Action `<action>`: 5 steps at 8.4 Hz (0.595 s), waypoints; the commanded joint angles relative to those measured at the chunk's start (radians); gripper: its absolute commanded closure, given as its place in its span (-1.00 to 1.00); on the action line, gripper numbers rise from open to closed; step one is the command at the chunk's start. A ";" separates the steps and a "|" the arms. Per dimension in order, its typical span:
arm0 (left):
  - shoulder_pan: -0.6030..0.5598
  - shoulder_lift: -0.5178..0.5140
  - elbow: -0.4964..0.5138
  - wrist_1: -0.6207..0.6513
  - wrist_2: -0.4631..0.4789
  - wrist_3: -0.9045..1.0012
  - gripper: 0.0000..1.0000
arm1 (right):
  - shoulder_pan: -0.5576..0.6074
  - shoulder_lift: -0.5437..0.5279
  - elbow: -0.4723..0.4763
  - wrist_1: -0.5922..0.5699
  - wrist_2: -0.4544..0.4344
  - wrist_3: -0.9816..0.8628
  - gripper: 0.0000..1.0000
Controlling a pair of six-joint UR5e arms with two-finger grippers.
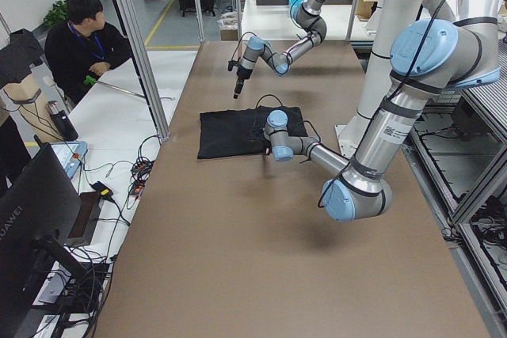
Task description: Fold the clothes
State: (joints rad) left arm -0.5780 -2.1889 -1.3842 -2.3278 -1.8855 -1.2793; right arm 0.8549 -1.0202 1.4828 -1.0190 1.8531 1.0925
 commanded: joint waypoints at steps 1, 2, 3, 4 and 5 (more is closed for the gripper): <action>-0.002 0.018 -0.031 0.001 -0.006 0.005 1.00 | 0.000 -0.003 0.001 0.000 0.000 0.001 -0.87; -0.008 0.049 -0.071 0.001 -0.018 0.018 1.00 | 0.000 -0.003 0.001 0.000 0.000 0.000 -0.87; -0.012 0.099 -0.117 0.001 -0.024 0.032 1.00 | 0.000 -0.005 -0.001 -0.001 0.000 -0.002 -0.87; -0.016 0.128 -0.146 0.002 -0.024 0.052 1.00 | 0.000 -0.012 -0.001 0.000 0.000 -0.003 -0.87; -0.023 0.136 -0.150 0.002 -0.024 0.063 1.00 | 0.000 -0.014 -0.001 0.000 0.000 -0.003 -0.87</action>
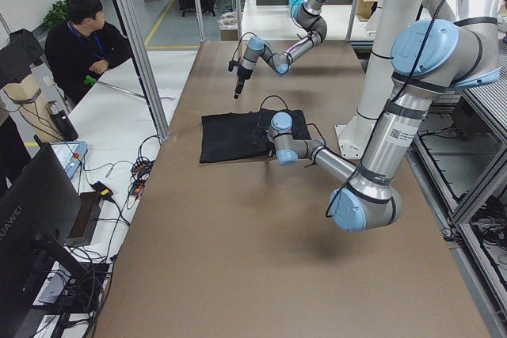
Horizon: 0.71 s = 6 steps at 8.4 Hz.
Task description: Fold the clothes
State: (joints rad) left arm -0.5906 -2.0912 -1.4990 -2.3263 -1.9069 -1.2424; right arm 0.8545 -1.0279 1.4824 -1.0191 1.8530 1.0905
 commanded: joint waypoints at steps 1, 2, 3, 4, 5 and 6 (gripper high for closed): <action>-0.027 0.052 -0.035 0.001 -0.009 0.050 1.00 | -0.002 -0.006 -0.001 -0.001 0.000 -0.001 -0.87; -0.055 0.062 -0.033 0.001 -0.039 0.085 1.00 | -0.003 -0.005 0.001 -0.001 -0.002 -0.001 -0.87; -0.083 0.075 -0.032 0.001 -0.059 0.113 1.00 | -0.005 -0.006 0.001 -0.001 0.000 -0.001 -0.87; -0.090 0.088 -0.029 -0.001 -0.061 0.132 1.00 | -0.005 -0.005 0.001 -0.001 0.000 0.000 -0.87; -0.092 0.095 -0.029 -0.001 -0.060 0.144 1.00 | -0.005 -0.004 0.001 -0.001 0.000 0.002 -0.87; -0.094 0.100 -0.030 -0.004 -0.061 0.144 1.00 | -0.006 -0.003 0.001 -0.001 0.000 0.006 -0.88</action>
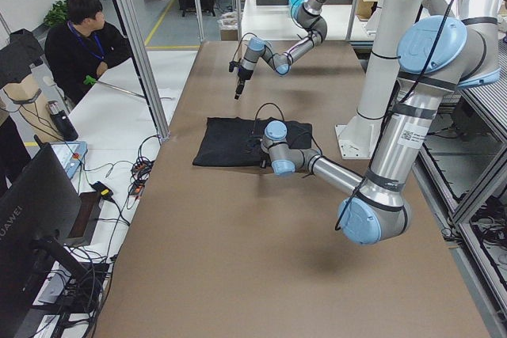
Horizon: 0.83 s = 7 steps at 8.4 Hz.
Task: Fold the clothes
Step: 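Move both grippers to the shirt's corners nearest the robot and grasp them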
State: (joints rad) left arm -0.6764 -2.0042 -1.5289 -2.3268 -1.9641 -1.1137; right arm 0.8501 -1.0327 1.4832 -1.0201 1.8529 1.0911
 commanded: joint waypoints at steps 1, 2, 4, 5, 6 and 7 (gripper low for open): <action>-0.008 0.016 -0.004 -0.005 -0.012 0.015 -0.51 | -0.006 0.006 0.003 0.002 -0.001 0.015 -0.88; -0.021 0.018 -0.023 -0.006 -0.012 0.005 -1.00 | -0.014 0.002 0.015 -0.006 0.000 0.035 -0.88; -0.037 0.028 -0.072 -0.006 -0.015 -0.032 -1.00 | -0.067 -0.006 0.069 0.001 -0.007 0.178 -0.89; -0.031 0.042 -0.091 -0.006 -0.001 -0.137 -1.00 | -0.107 -0.018 0.112 0.003 -0.014 0.270 -0.89; -0.026 0.074 -0.143 -0.006 0.005 -0.263 -1.00 | -0.152 -0.036 0.156 0.003 -0.032 0.352 -0.88; 0.004 0.140 -0.218 -0.009 0.008 -0.364 -1.00 | -0.199 -0.050 0.182 0.003 -0.065 0.498 -0.88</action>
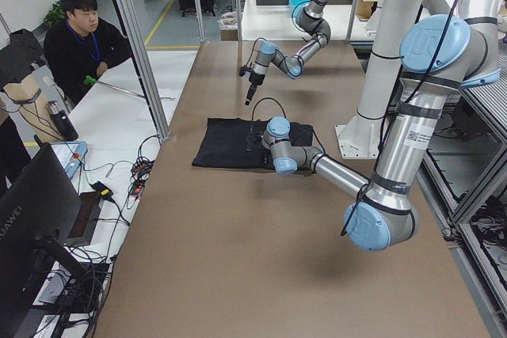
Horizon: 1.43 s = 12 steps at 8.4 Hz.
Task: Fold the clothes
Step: 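Move both grippers to the shirt's corners nearest the robot and grasp them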
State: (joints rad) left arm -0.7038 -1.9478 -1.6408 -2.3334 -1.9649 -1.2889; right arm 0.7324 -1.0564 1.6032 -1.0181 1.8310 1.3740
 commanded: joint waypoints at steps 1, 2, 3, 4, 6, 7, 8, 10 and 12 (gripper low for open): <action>0.073 0.142 -0.173 -0.023 0.068 -0.298 -1.00 | -0.141 -0.034 0.104 0.001 -0.115 0.334 -0.88; 0.164 0.195 -0.203 -0.040 0.168 -0.349 -1.00 | -0.195 -0.039 0.145 0.000 -0.190 0.385 -0.88; 0.252 0.226 -0.203 -0.082 0.278 -0.406 -1.00 | -0.226 -0.046 0.165 -0.002 -0.226 0.442 -0.87; 0.321 0.256 -0.209 -0.093 0.337 -0.456 -1.00 | -0.235 -0.047 0.169 -0.001 -0.254 0.468 -0.87; 0.426 0.302 -0.244 -0.099 0.388 -0.532 -1.00 | -0.246 -0.050 0.172 -0.002 -0.295 0.471 -0.87; 0.446 0.303 -0.244 -0.098 0.405 -0.568 -1.00 | -0.248 -0.059 0.173 -0.001 -0.297 0.471 -0.88; 0.464 0.299 -0.244 -0.096 0.434 -0.578 -1.00 | -0.246 -0.060 0.175 0.000 -0.297 0.470 -0.88; 0.466 0.290 -0.241 -0.098 0.461 -0.609 -0.66 | -0.248 -0.063 0.176 0.000 -0.297 0.470 -0.88; 0.466 0.283 -0.243 -0.098 0.462 -0.601 0.43 | -0.246 -0.065 0.181 0.000 -0.297 0.468 -0.88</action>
State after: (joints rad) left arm -0.2391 -1.6585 -1.8818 -2.4313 -1.5107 -1.8897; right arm 0.4853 -1.1192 1.7805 -1.0186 1.5341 1.8438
